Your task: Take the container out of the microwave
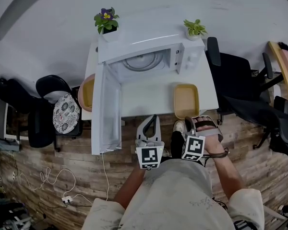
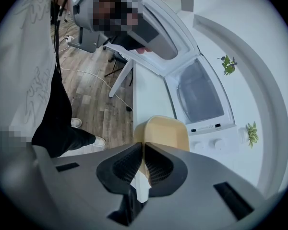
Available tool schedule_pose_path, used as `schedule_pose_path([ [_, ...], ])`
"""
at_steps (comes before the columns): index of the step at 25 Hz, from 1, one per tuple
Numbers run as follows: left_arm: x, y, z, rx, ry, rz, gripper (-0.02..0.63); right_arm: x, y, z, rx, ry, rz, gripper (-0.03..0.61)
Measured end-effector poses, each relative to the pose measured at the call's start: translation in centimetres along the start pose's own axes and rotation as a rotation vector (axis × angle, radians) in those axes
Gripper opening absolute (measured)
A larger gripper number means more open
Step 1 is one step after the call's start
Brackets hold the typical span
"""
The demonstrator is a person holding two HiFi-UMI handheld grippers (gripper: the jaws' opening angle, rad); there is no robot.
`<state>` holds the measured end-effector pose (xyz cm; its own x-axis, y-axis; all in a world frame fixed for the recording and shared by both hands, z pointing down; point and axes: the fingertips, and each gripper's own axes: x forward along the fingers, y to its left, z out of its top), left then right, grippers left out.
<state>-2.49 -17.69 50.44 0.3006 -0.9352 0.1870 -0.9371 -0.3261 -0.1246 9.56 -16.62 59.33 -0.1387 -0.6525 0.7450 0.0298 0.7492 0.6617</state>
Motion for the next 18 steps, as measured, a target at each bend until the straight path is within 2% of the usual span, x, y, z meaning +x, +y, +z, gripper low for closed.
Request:
schedule_pose_path([
  [8,0.7,-0.1,0.6,0.001,-0.005,0.008,0.006,-0.8,-1.6,-0.5,-0.01,-0.01,-0.055,0.032],
  [13,1.0,0.1,1.3,-0.002,-0.024,0.015,0.006,-1.2,-3.3,0.0,0.008,-0.047,-0.152,0.032],
  [18,1.2,0.1,1.4,0.0,-0.029,0.016,0.006,-1.4,-4.4,0.0,0.014,-0.054,-0.194,0.032],
])
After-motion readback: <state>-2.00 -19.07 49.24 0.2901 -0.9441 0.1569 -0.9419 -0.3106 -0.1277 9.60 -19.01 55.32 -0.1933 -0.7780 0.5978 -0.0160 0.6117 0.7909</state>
